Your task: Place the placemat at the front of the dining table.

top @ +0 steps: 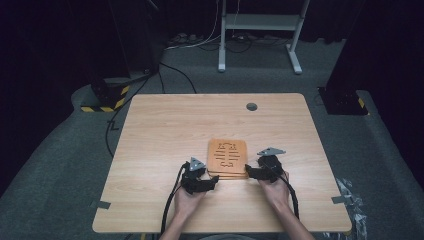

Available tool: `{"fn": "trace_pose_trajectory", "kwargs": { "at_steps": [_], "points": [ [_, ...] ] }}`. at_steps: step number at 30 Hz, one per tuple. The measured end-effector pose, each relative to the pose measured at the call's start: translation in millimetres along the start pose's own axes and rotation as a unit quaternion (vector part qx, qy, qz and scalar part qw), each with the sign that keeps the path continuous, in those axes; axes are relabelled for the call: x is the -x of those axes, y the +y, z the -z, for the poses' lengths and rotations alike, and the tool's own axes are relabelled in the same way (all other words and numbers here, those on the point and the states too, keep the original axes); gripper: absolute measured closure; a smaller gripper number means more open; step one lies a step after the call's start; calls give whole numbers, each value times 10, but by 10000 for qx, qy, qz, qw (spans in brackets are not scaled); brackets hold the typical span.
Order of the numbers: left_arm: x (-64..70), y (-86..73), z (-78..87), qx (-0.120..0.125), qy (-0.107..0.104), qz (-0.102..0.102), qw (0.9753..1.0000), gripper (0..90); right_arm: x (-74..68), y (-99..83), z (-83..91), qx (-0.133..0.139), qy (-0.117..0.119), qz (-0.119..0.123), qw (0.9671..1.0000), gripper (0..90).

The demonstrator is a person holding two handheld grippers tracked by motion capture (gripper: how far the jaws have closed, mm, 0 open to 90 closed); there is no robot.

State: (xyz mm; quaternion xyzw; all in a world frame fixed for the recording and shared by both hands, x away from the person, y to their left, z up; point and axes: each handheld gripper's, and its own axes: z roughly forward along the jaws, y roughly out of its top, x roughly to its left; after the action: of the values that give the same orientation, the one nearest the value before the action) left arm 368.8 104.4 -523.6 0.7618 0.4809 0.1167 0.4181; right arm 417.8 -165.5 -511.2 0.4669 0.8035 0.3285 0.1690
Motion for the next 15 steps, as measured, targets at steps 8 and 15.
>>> {"fn": "trace_pose_trajectory", "kwargs": {
  "at_steps": [8, 15],
  "points": [
    [-20, 5, 47, -9, 83, 1, 10000, 329, -68, 25, -42, 23, 34, 33, 10000, 296],
    [-117, 23, 100, 24, 199, 171, 9997, 298, -118, 45, -66, 30, 67, 97, 9999, 297]
  ]
}}
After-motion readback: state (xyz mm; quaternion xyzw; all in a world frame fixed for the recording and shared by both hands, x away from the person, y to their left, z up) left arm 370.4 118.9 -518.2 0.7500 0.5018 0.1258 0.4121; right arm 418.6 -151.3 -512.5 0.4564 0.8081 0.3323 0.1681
